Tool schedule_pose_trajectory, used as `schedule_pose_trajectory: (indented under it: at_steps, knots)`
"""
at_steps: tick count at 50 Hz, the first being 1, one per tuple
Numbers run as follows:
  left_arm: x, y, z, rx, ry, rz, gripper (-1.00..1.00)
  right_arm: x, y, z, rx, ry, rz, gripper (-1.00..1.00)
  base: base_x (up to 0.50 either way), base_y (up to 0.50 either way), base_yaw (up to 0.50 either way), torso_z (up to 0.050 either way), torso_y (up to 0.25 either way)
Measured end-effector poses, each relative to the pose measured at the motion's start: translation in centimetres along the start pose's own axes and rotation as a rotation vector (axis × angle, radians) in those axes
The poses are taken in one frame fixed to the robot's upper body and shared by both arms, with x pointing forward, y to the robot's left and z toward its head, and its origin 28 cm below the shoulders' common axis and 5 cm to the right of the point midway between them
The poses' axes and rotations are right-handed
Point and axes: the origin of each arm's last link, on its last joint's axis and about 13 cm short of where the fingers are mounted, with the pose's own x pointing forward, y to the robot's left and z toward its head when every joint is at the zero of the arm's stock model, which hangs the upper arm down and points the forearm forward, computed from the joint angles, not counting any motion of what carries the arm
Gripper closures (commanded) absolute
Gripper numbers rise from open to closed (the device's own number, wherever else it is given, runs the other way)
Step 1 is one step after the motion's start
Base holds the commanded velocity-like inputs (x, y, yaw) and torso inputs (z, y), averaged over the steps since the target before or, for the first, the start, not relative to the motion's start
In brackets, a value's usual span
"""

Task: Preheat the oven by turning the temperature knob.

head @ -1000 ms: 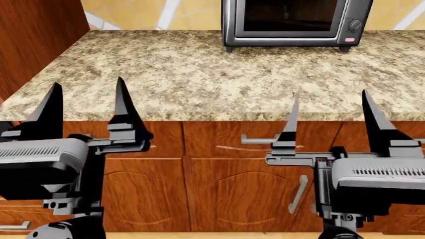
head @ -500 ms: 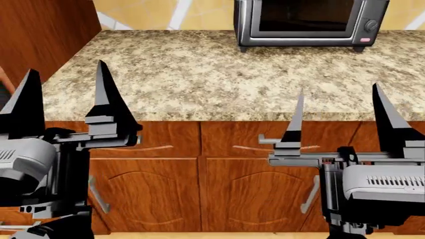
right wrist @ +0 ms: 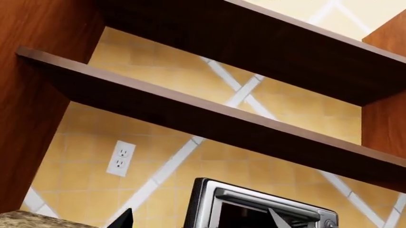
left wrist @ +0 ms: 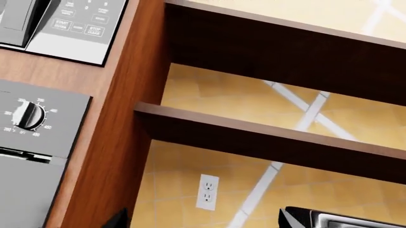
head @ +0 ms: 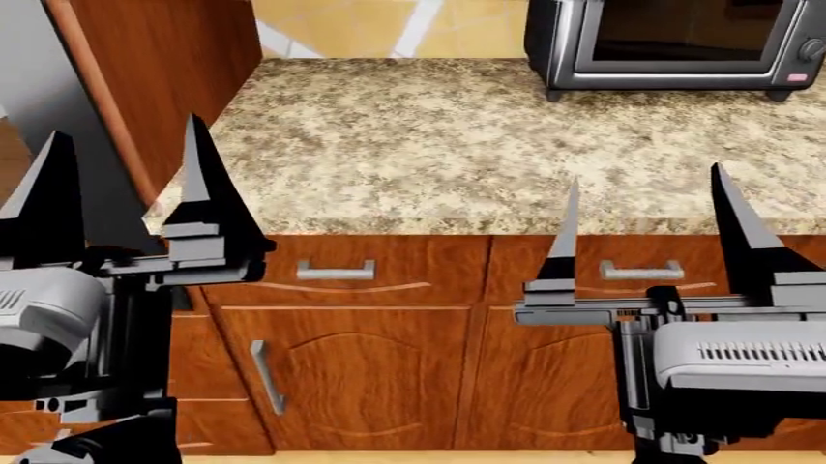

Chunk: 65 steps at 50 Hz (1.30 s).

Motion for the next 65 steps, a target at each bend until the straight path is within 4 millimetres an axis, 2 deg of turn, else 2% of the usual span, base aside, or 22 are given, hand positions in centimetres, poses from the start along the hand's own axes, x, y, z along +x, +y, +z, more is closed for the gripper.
schedule_pose_trajectory:
  at_steps: [42, 65]
  knots:
    - [0.10, 0.10, -0.07, 0.002, 0.000, 0.005, -1.00, -0.13, 0.25, -0.09, 0.000, 0.004, 0.020, -1.00, 0.00, 0.48, 0.00, 0.000, 0.000]
    - [0.11, 0.14, -0.09, 0.004, 0.001, 0.005, -1.00, -0.14, 0.40, -0.15, 0.014, 0.005, 0.030, -1.00, 0.00, 0.08, 0.00, 0.000, 0.000]
